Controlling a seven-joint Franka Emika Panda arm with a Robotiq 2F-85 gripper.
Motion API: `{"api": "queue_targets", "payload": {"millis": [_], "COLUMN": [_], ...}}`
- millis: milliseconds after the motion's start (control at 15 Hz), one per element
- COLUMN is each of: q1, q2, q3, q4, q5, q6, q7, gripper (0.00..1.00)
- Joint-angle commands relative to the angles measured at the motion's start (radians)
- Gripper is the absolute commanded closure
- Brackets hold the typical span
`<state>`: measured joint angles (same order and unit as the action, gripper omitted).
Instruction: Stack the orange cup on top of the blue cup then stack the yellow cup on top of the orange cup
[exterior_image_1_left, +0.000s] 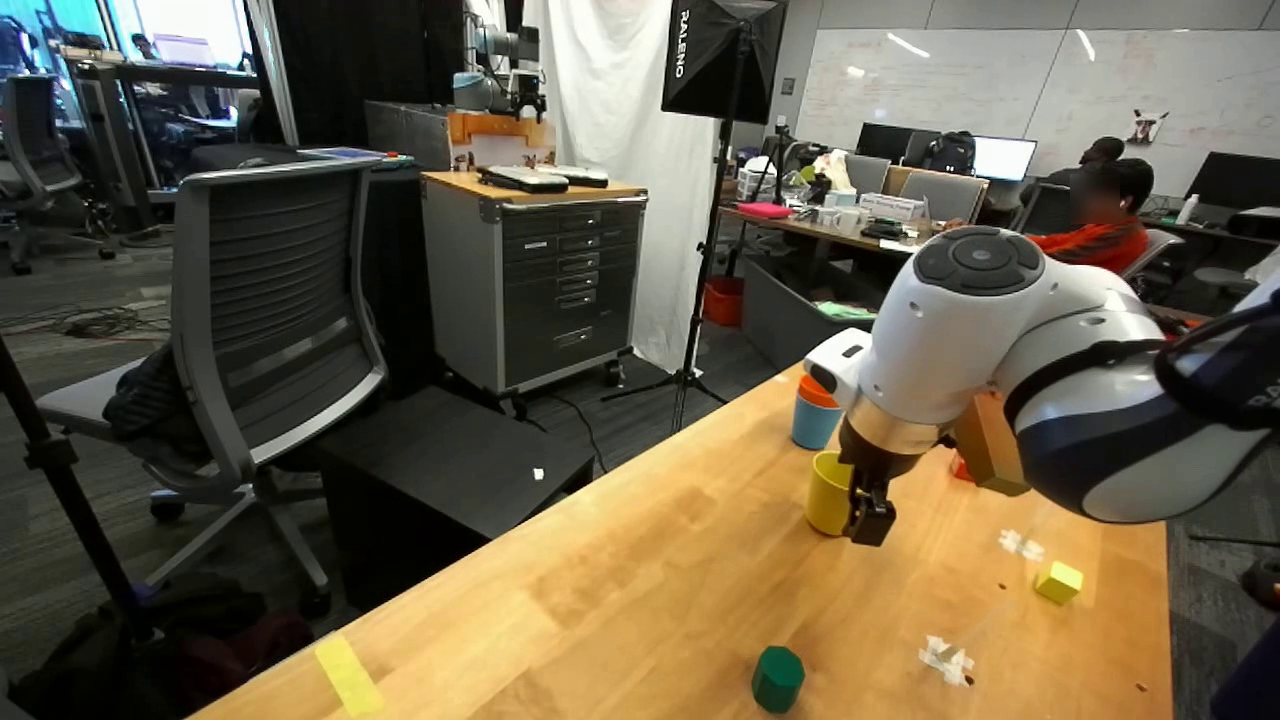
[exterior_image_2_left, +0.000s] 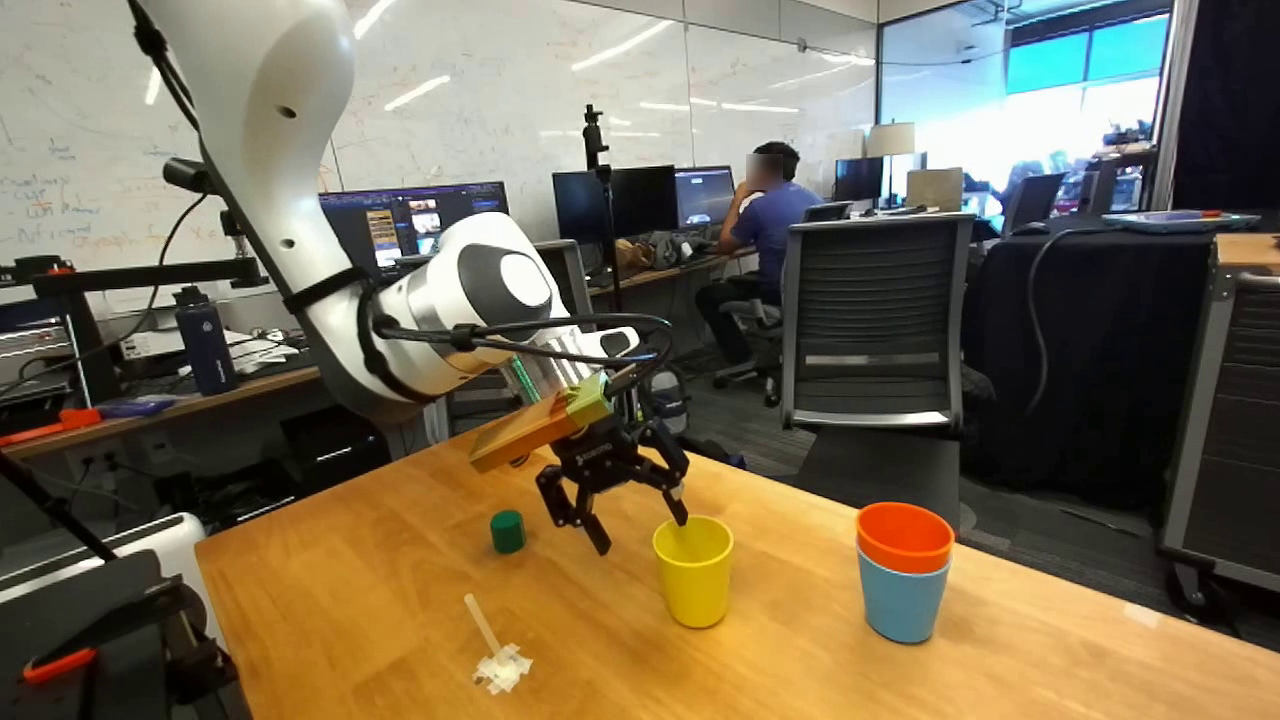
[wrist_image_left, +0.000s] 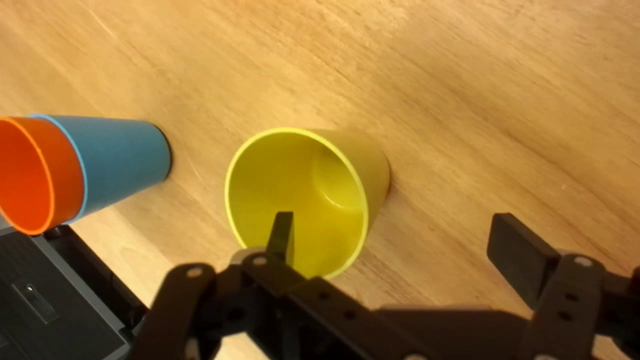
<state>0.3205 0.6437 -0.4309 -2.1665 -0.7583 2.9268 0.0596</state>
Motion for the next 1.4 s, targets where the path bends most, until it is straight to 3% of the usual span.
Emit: {"api": "queue_targets", "payload": {"millis": [0,200,267,400,867,1067,1333], "q1": [-0.083,-0.116,-0.119,-0.126,-0.148,-0.139,-0.107], "q2": [0.032,0.062,0.078,0.095,0.147,0.137,0.106], "q3": [0.091,0.138,0.147,0.163,0.207,0.200,0.185], "q4": [0.077,0.120,0.137,0.158,0.207,0.211,0.181], "q5": [0.015,0.012,0.009,0.006,0.018,0.006,-0.027], "q6": [-0.065,-0.097,-0.105,-0.118,-0.126,-0.128,-0.104], "q7": [-0.035,-0.040,-0.037,-0.038,-0.050,-0.037,-0.010], "gripper": [0.00,0.00,0.25,0.34,0.91,0.95,0.91]}}
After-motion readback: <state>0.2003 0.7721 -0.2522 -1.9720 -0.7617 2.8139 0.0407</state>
